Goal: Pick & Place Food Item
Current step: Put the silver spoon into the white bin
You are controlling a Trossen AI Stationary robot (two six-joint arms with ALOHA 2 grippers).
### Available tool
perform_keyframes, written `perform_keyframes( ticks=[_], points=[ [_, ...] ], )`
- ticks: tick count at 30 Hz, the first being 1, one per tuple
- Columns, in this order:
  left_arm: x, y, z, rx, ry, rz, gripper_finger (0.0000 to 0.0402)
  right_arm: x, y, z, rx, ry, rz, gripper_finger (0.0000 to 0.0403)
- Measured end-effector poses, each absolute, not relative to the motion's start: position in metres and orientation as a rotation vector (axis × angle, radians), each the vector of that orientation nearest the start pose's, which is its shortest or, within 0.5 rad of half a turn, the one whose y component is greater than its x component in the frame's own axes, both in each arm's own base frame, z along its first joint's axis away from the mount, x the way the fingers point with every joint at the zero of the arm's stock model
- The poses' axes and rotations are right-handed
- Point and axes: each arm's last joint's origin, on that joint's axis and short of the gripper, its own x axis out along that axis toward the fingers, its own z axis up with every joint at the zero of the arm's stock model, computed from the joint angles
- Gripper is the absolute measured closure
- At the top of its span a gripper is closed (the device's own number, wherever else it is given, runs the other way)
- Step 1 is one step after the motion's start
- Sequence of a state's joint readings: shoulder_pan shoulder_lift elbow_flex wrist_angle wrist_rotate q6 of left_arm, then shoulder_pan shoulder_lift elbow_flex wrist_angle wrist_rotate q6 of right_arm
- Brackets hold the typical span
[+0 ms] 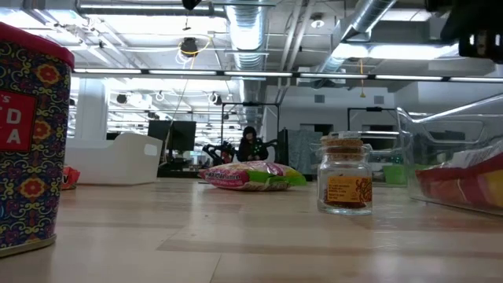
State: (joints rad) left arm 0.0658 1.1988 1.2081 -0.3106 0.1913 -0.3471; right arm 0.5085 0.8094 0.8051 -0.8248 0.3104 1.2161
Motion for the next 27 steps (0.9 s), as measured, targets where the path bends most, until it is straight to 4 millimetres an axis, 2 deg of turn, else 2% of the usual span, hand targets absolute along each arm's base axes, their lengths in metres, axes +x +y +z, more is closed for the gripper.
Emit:
perform_keyframes(
  ticks=[3,6,10,13,21,27],
  points=[
    [0.261,0.012,0.385,-0.378,0.300,-0.071,0.0198,0.124,0.047,0.288,0.890,0.721,-0.349,0.0366],
    [0.261,0.012,0.387,-0.372,0.270,-0.053,0.0198,0.118,0.032,0.287,0.928,0.752,-0.404,0.0319],
    [0.262,0.013,0.390,-0.366,0.242,-0.040,0.0198,0.114,0.016,0.278,0.950,0.910,-0.471,0.0257],
    [0.262,0.013,0.391,-0.359,0.230,-0.029,0.0198,0.116,0.003,0.269,0.973,1.030,-0.542,0.0233],
    [0.263,0.014,0.393,-0.357,0.204,-0.029,0.0198,0.144,-0.038,0.244,1.030,1.222,-0.613,0.0242],
    [0.263,0.013,0.393,-0.357,0.204,-0.032,0.0198,0.162,-0.063,0.217,1.073,1.414,-0.531,0.0253]
  ],
)
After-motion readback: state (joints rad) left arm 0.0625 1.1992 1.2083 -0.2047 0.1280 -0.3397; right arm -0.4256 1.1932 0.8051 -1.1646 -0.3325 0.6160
